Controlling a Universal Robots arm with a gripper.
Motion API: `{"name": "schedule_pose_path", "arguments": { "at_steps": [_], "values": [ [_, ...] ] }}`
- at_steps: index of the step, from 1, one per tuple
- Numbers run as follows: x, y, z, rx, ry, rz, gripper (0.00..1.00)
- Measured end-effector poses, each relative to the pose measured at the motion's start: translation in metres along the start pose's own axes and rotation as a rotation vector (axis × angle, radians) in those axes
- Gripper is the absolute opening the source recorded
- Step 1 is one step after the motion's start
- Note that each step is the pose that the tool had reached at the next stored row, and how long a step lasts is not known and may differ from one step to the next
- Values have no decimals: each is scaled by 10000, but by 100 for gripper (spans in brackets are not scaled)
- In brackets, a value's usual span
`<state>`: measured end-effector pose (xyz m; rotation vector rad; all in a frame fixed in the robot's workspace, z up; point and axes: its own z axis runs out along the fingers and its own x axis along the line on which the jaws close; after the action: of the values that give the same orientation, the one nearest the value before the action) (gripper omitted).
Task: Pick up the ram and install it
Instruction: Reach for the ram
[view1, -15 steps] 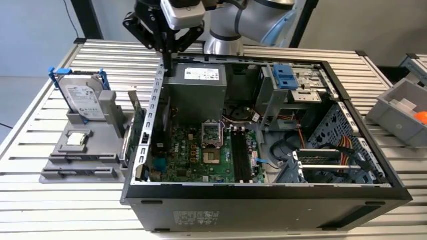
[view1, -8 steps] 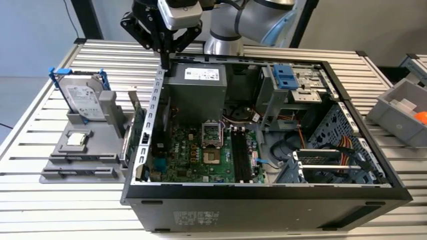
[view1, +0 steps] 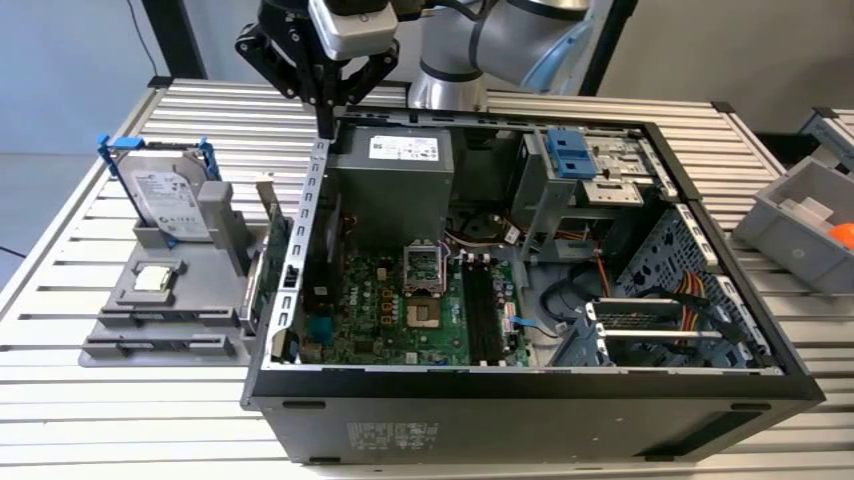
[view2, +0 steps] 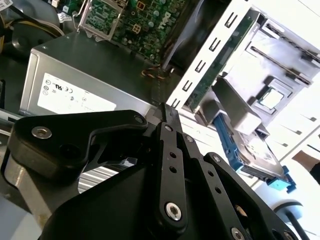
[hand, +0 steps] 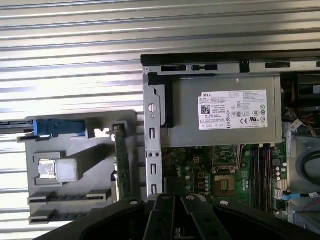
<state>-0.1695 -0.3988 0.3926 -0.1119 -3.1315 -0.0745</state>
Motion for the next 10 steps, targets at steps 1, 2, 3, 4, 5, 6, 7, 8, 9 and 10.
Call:
{"name": "schedule_pose_path", "arguments": {
  "at_steps": [1, 2, 3, 4, 5, 6, 7, 8, 9, 10],
  "values": [
    [4, 0, 0, 1, 4, 0, 0],
    [9, -1, 0, 1, 8, 1, 0],
    [14, -1, 0, 1, 12, 1, 0],
    [19, -1, 0, 1, 16, 1, 0],
    [23, -2, 0, 2, 21, 1, 0],
    [27, -2, 0, 2, 25, 2, 0],
    [32, -2, 0, 2, 29, 2, 0],
    [36, -3, 0, 2, 33, 2, 0],
    [41, -3, 0, 3, 36, 2, 0],
    [45, -3, 0, 3, 41, 2, 0]
  ]
}}
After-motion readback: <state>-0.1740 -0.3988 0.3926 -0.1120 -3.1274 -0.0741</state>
